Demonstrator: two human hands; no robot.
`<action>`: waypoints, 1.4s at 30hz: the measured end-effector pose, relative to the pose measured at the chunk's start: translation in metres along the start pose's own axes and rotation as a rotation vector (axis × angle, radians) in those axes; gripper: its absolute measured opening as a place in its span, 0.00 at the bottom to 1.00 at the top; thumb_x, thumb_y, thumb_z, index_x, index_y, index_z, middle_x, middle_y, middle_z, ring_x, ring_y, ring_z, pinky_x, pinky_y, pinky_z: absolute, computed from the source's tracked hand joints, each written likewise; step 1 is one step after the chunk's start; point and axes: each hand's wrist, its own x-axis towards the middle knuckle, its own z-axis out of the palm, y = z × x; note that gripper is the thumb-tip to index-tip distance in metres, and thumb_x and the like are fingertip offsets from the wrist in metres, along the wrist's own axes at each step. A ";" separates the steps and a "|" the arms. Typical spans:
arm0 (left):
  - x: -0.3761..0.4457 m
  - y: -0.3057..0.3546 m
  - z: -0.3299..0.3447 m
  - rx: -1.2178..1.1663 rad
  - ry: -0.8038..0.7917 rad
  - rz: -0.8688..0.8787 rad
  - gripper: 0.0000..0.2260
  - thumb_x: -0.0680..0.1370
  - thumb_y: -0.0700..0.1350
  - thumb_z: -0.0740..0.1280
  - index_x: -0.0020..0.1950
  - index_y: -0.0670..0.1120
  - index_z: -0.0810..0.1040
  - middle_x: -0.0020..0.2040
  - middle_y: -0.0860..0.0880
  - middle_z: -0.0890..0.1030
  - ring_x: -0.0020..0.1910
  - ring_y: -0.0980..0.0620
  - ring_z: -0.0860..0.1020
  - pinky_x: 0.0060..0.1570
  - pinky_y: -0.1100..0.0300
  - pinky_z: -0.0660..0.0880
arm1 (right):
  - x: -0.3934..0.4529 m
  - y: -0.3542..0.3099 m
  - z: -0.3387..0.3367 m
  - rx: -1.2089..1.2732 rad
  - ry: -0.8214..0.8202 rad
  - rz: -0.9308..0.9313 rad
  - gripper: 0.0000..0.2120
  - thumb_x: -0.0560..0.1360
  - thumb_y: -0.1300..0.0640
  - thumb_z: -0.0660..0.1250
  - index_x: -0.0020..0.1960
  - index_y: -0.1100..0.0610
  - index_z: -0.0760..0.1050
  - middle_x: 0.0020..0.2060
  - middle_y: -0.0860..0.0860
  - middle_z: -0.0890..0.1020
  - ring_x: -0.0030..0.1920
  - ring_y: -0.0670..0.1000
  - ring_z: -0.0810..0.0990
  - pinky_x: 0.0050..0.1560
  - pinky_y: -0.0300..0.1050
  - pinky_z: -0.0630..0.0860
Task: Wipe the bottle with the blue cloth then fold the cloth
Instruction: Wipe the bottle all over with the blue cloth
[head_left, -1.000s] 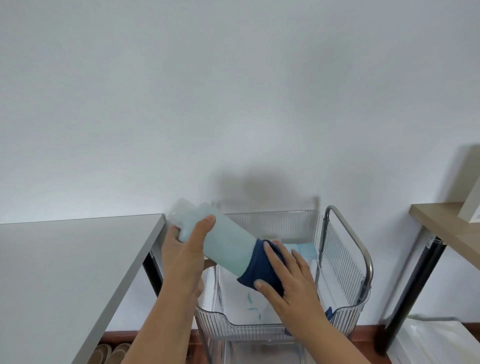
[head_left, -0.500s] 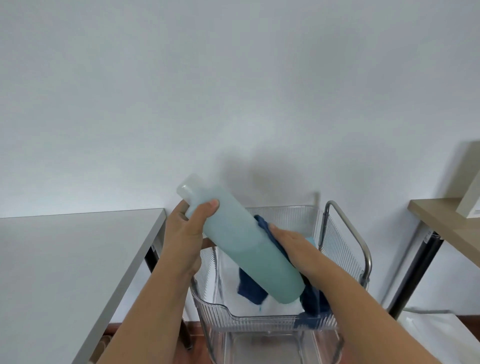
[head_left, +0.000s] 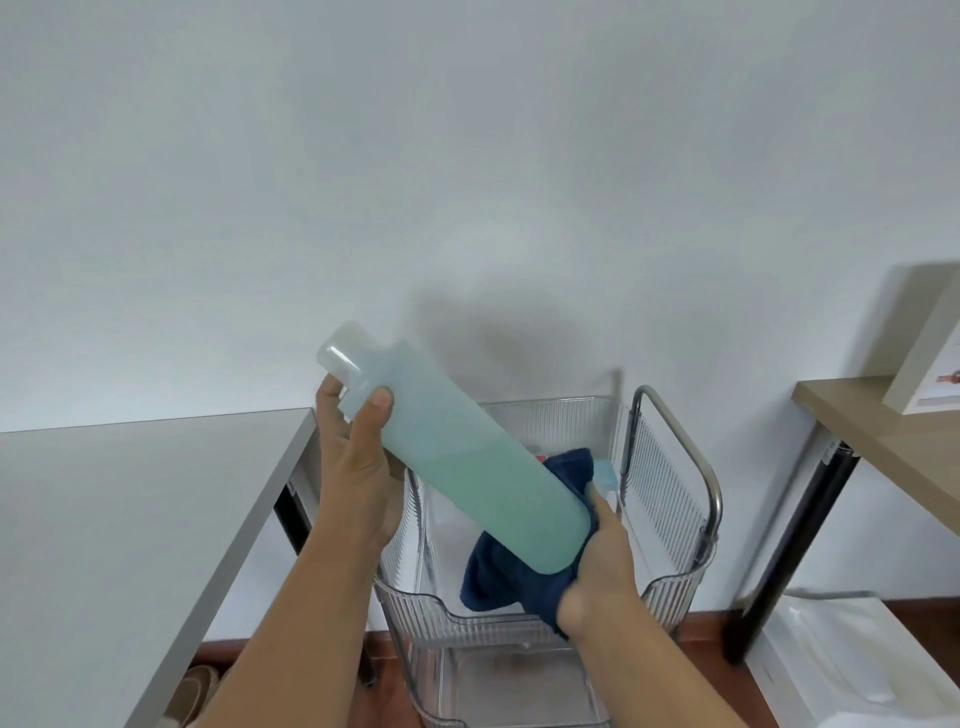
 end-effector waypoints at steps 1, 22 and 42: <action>-0.002 0.000 0.001 -0.007 -0.006 -0.031 0.31 0.66 0.53 0.73 0.67 0.54 0.69 0.56 0.51 0.82 0.53 0.49 0.81 0.50 0.46 0.80 | 0.001 0.000 0.000 -0.009 -0.008 -0.043 0.22 0.70 0.41 0.70 0.57 0.56 0.82 0.45 0.58 0.85 0.43 0.61 0.83 0.41 0.53 0.80; -0.029 -0.018 -0.015 0.373 -0.503 -0.314 0.35 0.71 0.41 0.77 0.73 0.54 0.64 0.67 0.47 0.78 0.65 0.44 0.78 0.59 0.44 0.77 | -0.015 -0.001 0.017 -0.228 0.005 -0.047 0.19 0.76 0.46 0.66 0.57 0.59 0.81 0.50 0.60 0.85 0.37 0.60 0.84 0.47 0.51 0.76; -0.050 -0.042 0.023 0.490 -0.041 -0.144 0.33 0.66 0.51 0.78 0.66 0.55 0.66 0.59 0.53 0.79 0.56 0.52 0.81 0.40 0.50 0.83 | -0.023 0.012 0.017 -0.584 0.115 -0.377 0.18 0.77 0.44 0.65 0.52 0.59 0.81 0.42 0.55 0.86 0.45 0.56 0.84 0.53 0.54 0.79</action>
